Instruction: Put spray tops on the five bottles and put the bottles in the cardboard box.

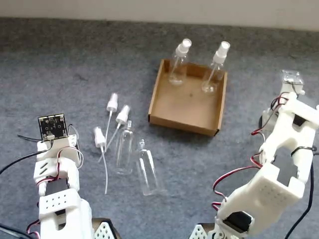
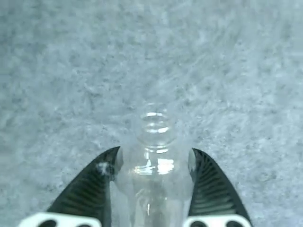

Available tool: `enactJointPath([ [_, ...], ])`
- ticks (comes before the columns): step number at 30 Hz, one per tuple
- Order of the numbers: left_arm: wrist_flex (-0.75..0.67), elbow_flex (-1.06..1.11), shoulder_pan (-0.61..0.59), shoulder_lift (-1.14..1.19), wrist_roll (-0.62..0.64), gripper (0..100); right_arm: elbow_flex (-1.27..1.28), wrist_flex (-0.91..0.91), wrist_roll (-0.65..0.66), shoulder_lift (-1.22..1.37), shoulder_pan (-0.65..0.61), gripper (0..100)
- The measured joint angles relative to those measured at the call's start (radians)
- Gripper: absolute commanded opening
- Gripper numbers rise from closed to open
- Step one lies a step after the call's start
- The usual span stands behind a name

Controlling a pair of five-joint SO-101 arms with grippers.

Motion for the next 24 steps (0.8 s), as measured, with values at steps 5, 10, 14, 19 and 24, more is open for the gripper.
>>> enactJointPath([
  [5, 0.000, 0.000, 0.000, 0.000, 0.000, 15, 0.000, -0.002, -0.011, 0.000, 0.034, 12.7],
  [10, 0.000, 0.000, 0.000, 0.000, 0.000, 15, 0.000, 0.023, -0.011, 0.000, 0.029, 23.5],
  [14, 0.000, 0.000, 0.000, 0.000, 0.000, 15, 0.000, 0.037, -0.011, 0.000, 0.015, 23.5],
  [19, 0.000, 0.000, 0.000, 0.000, 0.000, 15, 0.000, 0.038, -0.011, 0.000, -0.002, 23.5],
  [24, 0.000, 0.000, 0.000, 0.000, 0.000, 15, 0.000, 0.084, -0.011, 0.000, -0.003, 23.5],
])
